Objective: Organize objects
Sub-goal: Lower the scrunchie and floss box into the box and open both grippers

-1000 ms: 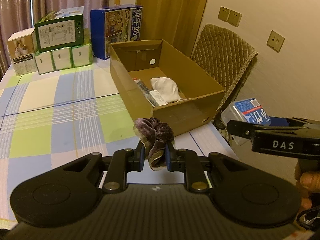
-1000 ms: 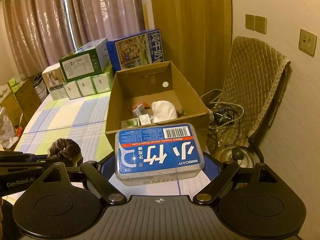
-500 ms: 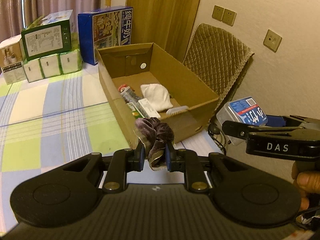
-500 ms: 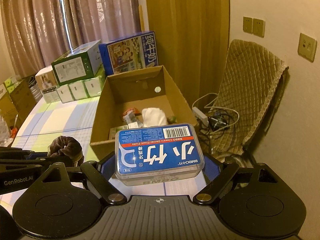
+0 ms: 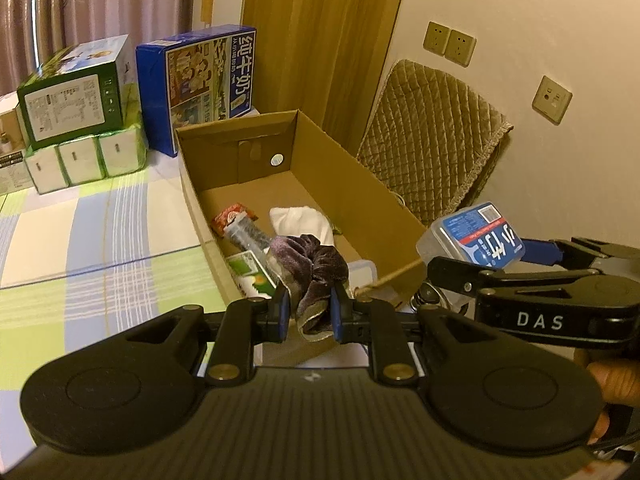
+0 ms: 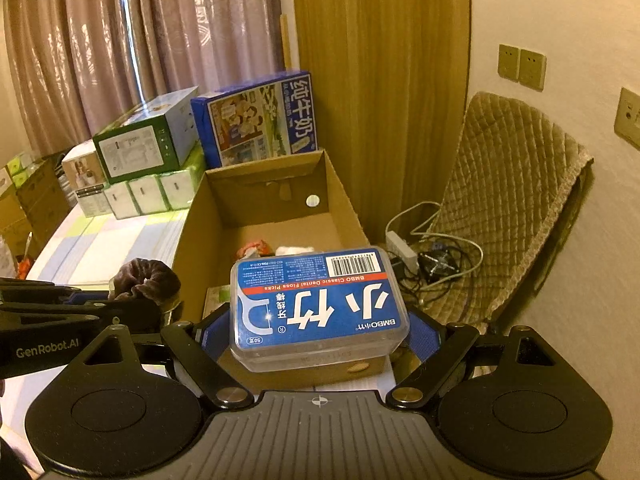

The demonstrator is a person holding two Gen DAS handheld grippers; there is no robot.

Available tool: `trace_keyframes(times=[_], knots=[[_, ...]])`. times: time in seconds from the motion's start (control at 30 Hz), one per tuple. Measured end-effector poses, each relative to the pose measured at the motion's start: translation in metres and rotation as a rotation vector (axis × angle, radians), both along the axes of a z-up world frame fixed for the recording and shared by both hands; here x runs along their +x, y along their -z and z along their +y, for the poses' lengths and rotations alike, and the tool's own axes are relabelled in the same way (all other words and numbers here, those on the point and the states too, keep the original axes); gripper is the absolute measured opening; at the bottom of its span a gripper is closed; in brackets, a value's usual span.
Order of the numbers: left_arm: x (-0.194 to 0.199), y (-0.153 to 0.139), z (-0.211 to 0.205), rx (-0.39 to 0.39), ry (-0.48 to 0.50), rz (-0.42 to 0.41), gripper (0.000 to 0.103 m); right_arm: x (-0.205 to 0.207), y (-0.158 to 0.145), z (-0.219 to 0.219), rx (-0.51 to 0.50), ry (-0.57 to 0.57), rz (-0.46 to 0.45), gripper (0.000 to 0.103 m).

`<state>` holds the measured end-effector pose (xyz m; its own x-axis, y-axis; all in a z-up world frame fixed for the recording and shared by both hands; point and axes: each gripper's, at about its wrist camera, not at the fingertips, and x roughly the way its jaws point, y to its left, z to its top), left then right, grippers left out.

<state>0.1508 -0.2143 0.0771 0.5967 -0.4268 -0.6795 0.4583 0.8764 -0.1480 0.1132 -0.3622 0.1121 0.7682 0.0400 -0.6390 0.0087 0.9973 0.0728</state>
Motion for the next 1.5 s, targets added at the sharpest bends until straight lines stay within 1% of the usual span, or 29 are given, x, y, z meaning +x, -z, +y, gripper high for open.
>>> trace_keyframes(times=[0.3,0.77,1.17,1.23,1.27,1.3,1.5], knots=[[0.026,0.006,-0.006,0.018,0.004,0.005,0.016,0.036,0.001,-0.005,-0.02,-0.019,0.014,0.084],[0.079,0.012,-0.014,0.051,0.012,0.004,0.017,0.09,0.01,-0.006,-0.026,-0.036,0.03,0.084],[0.111,0.026,-0.021,0.064,0.036,0.015,0.021,0.112,0.025,-0.017,-0.021,-0.019,0.05,0.084],[0.117,0.028,-0.025,0.081,0.054,0.0,0.028,0.113,0.027,-0.02,-0.017,-0.014,0.055,0.084],[0.119,0.029,-0.026,0.087,0.06,-0.003,0.037,0.114,0.028,-0.021,-0.015,-0.009,0.057,0.084],[0.121,0.029,-0.026,0.091,0.062,-0.004,0.04,0.114,0.028,-0.023,-0.014,-0.005,0.059,0.084],[0.123,0.024,-0.014,0.089,0.039,-0.019,0.041,0.112,0.03,-0.026,-0.012,0.0,0.064,0.084]])
